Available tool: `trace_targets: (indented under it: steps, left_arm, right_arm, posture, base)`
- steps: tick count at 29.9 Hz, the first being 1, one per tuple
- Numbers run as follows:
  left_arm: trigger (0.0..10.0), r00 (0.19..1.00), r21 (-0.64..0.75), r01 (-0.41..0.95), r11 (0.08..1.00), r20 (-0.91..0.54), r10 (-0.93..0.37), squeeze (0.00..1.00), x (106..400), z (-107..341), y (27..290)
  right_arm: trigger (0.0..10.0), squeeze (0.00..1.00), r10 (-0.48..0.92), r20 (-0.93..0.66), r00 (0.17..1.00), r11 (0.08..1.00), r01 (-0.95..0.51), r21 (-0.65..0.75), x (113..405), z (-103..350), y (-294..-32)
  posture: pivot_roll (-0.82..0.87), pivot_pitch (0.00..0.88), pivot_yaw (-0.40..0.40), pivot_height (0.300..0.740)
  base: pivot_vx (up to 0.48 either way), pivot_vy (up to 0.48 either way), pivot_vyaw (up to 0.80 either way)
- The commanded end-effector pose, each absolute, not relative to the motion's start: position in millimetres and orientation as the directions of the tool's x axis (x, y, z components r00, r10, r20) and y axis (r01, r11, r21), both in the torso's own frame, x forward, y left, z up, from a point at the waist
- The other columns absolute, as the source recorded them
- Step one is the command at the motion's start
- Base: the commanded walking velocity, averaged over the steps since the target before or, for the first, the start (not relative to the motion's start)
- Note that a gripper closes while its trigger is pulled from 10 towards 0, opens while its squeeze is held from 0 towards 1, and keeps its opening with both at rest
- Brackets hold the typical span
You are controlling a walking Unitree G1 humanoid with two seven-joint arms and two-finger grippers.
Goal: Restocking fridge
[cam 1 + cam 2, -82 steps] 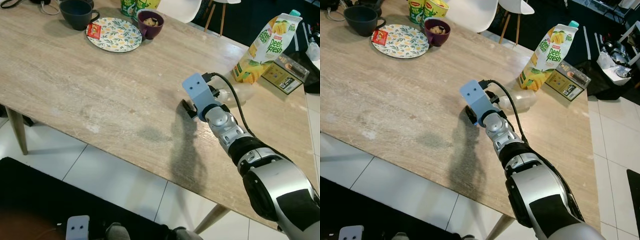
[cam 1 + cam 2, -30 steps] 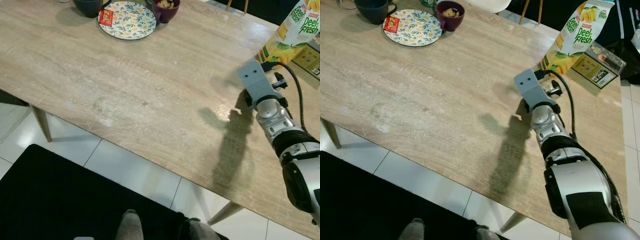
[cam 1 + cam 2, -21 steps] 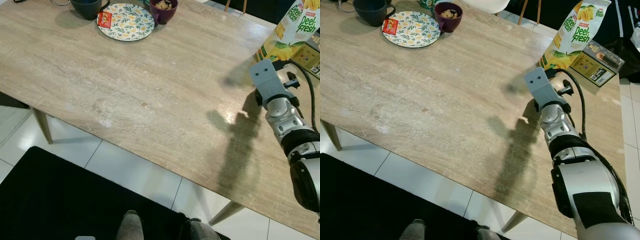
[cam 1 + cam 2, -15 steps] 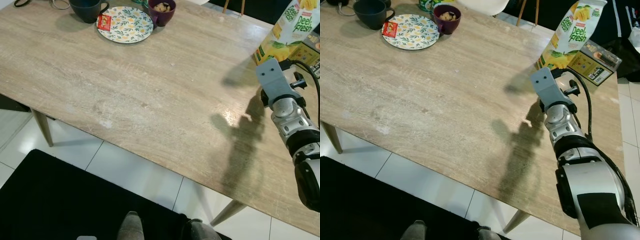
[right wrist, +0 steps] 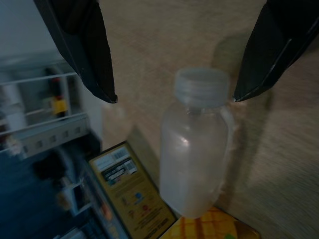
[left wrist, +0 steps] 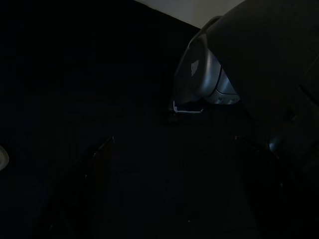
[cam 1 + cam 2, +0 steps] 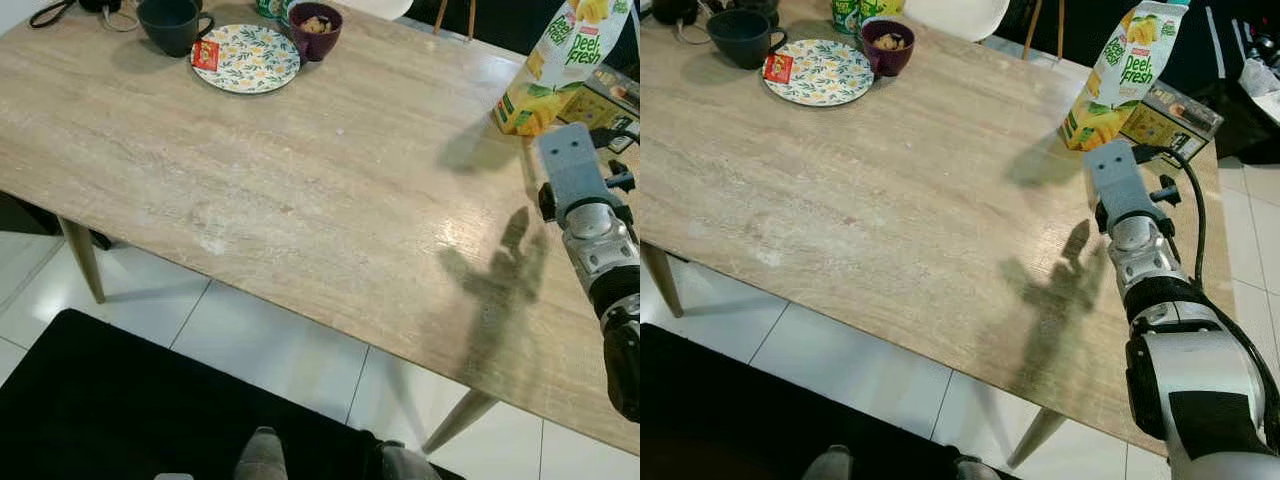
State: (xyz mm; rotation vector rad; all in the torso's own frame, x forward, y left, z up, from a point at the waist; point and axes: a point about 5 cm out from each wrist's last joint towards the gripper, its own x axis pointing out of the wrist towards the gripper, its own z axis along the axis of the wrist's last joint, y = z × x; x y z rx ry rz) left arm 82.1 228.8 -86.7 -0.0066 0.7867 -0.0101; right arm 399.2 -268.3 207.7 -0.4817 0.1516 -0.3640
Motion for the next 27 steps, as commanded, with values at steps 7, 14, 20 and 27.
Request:
trace_targets:
  steps: [7,14,20,27]
  left_arm:
    - [10.0,0.667,-0.105,0.146,0.984,-0.724,-0.176,0.00,80.3,-94.5,192.3]
    - [10.0,0.664,-0.109,0.153,0.982,-0.724,-0.184,0.00,75.7,-94.9,190.5]
    - [10.0,0.672,-0.089,0.144,0.985,-0.722,-0.164,0.00,75.6,-93.2,199.3]
    - [10.0,0.684,-0.045,0.092,0.995,-0.723,-0.095,0.00,78.7,-89.8,220.5]
  right_arm:
    - [10.0,0.00,-0.291,-0.112,0.950,0.948,0.269,-0.172,399.2,195.2,-259.2]
    - [10.0,0.00,-0.373,-0.041,0.927,0.927,0.374,0.012,393.4,191.5,-267.6]
    - [10.0,0.00,-0.372,-0.039,0.927,0.928,0.373,0.019,392.2,185.2,-264.1]
    - [10.0,0.00,-0.377,-0.060,0.924,0.925,0.379,0.023,388.6,175.0,-265.1]
  posture:
    - [0.25,0.201,-0.208,0.740]
    - [0.26,0.219,-0.203,0.740]
    - [0.27,0.209,-0.203,0.740]
    - [0.32,0.151,-0.197,0.740]
  base:
    - [0.000,0.000,0.00]
    - [0.000,0.000,0.00]
    - [0.000,0.000,0.00]
    - [0.000,0.000,0.00]
